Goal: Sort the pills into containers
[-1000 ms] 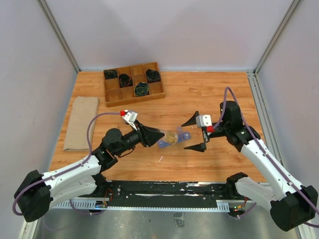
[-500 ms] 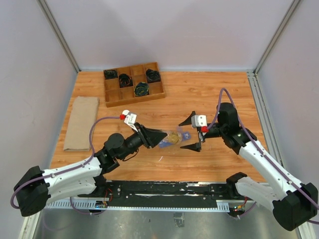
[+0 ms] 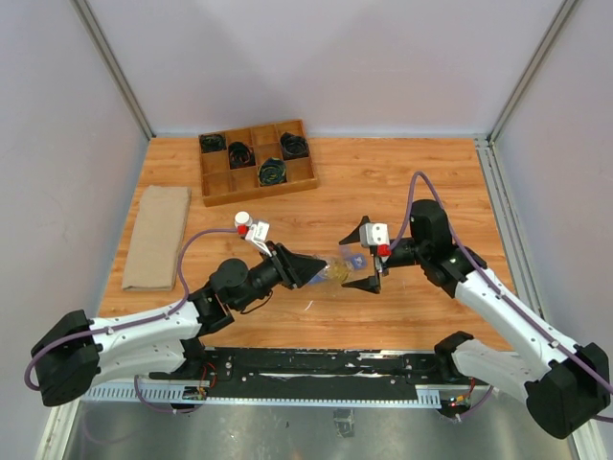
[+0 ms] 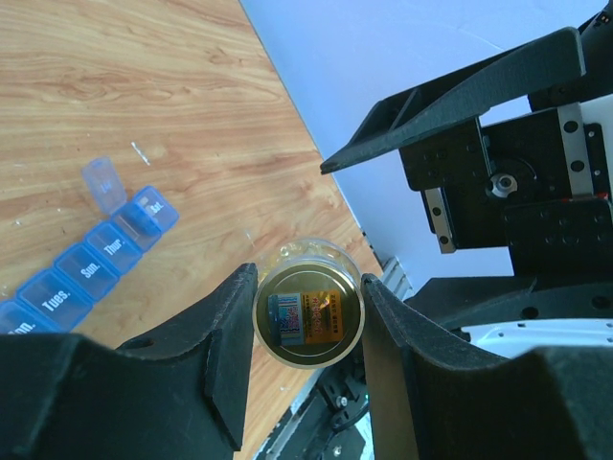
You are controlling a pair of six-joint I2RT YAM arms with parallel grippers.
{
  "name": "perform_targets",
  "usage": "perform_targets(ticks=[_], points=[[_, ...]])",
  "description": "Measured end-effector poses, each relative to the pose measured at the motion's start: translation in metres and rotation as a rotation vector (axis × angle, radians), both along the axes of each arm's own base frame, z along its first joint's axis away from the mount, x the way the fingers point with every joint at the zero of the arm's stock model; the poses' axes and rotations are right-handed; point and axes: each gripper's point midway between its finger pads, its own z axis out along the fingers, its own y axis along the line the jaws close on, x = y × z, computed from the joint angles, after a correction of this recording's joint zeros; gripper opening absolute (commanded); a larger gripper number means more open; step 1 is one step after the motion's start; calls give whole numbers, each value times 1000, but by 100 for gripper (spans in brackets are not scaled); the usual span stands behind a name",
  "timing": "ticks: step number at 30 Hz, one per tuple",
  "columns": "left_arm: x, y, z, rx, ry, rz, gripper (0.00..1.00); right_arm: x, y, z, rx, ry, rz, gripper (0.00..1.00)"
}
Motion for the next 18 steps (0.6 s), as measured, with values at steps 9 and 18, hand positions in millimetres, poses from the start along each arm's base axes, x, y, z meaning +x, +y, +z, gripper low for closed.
perform_targets(ticks=[9,18], points=[[-1,-7,1,-18,32,-5,0,-3,11,-12,-30,11,9,99],[-3,-9,4,-36,40,-1,0,1,19,-27,-82,17,-16,89]])
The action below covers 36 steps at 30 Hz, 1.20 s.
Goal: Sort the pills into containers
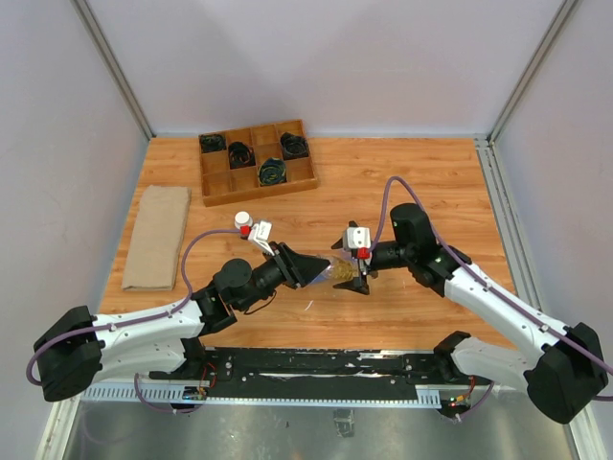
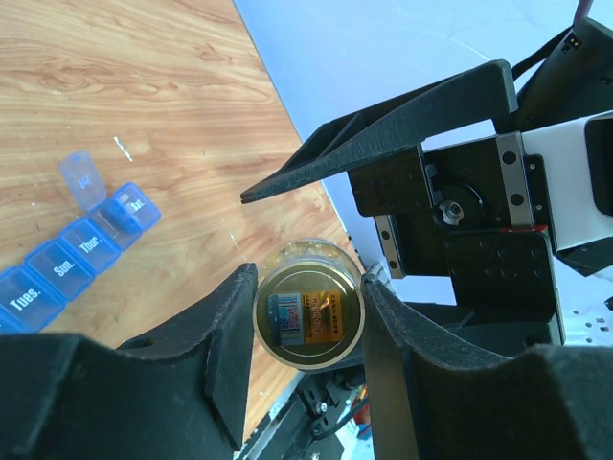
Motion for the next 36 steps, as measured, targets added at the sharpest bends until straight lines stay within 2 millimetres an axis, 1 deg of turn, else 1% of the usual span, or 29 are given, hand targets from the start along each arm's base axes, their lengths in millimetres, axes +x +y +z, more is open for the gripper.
perform_targets(ticks=[4,12,24,27,31,33,34,36], points=[[1,1,1,-6,3,10,0,5,1,-2,-10,-9,-24,82],[3,1,-2,-7,16,27,0,5,6,-8,-33,-2,-39,70],[4,1,-2,-10,19,31,0,4,8,-7,-27,18,-45,59],[4,1,-2,-9,19,31,0,3,8,-8,-29,29,-44,59],[4,1,-1,-11,17,29,0,2,9,-9,-28,41,-43,64],[4,1,0,-14,16,27,0,2,9,-9,-26,44,-43,63],[3,0,0,-17,15,26,1,3,9,-9,-25,43,-43,61],[3,0,1,-18,14,26,4,3,9,-8,-24,45,-44,50]])
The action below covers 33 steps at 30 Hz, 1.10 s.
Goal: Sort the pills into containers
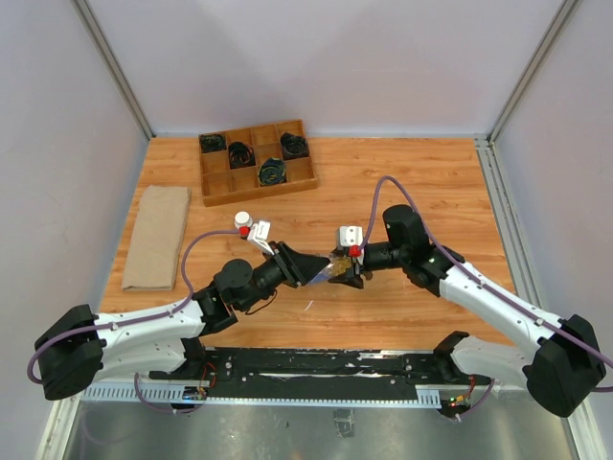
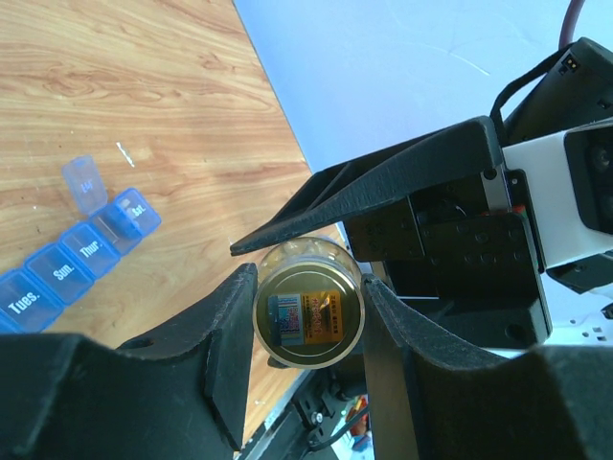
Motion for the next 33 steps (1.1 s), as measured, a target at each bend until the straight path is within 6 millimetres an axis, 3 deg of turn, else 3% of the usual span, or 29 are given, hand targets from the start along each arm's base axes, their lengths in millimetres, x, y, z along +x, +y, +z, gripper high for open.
perform_targets(ticks=[2,4,6,10,12,20,23,28,33], points=[[0,0,1,-1,-2,0,10,0,0,0,1,5,0,34],[-1,0,1,0,-4,-4,31,-1,0,0,2,16,-4,24],[-2,-1,1,0,-6,-11,45,-1,0,0,3,17,-4,16],[-5,-1,4,1,-26,-29,69,-4,0,2,13,28,10,6],[-9,-1,15,-17,-65,-51,77,-8,0,5,26,40,32,3],[-32,10,66,-82,-294,-119,85,-19,-9,22,96,67,101,1],[-43,13,77,-83,-400,-157,87,-22,-15,27,119,78,120,1],[-62,18,81,-82,-579,-216,99,-26,-25,40,163,77,144,1],[-72,24,75,-66,-726,-222,99,-32,-35,57,213,44,166,1]])
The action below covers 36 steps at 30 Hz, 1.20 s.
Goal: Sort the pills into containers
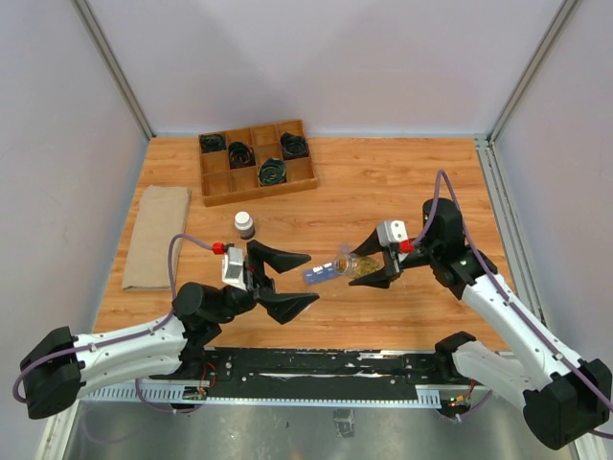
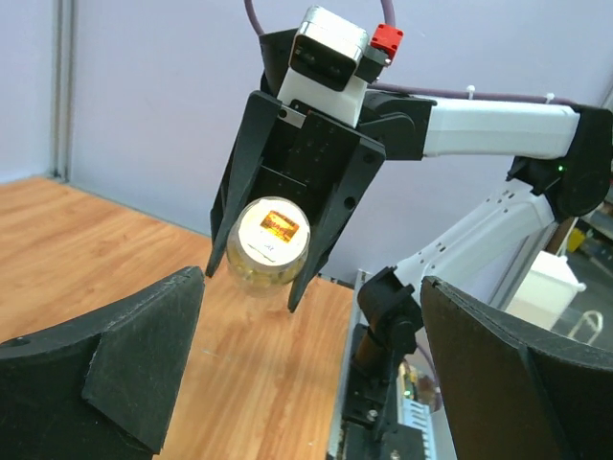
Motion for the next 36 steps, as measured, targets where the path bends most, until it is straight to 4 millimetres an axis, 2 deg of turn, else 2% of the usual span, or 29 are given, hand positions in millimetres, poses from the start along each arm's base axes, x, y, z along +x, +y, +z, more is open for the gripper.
perform_targets(ticks=[9,16,23,36], points=[[-13,-1,1,71,-285,4,99,-14,-10,19,58,-55,43,1],[-14,-4,-10,153,-437,23,99,-20,-12,17,65,-70,69,1],[-5,-6,-31,255,-457,60,99,-19,-14,12,61,-107,74,3],[-16,-3,-13,167,-426,13,99,-24,-15,11,67,-95,95,6]])
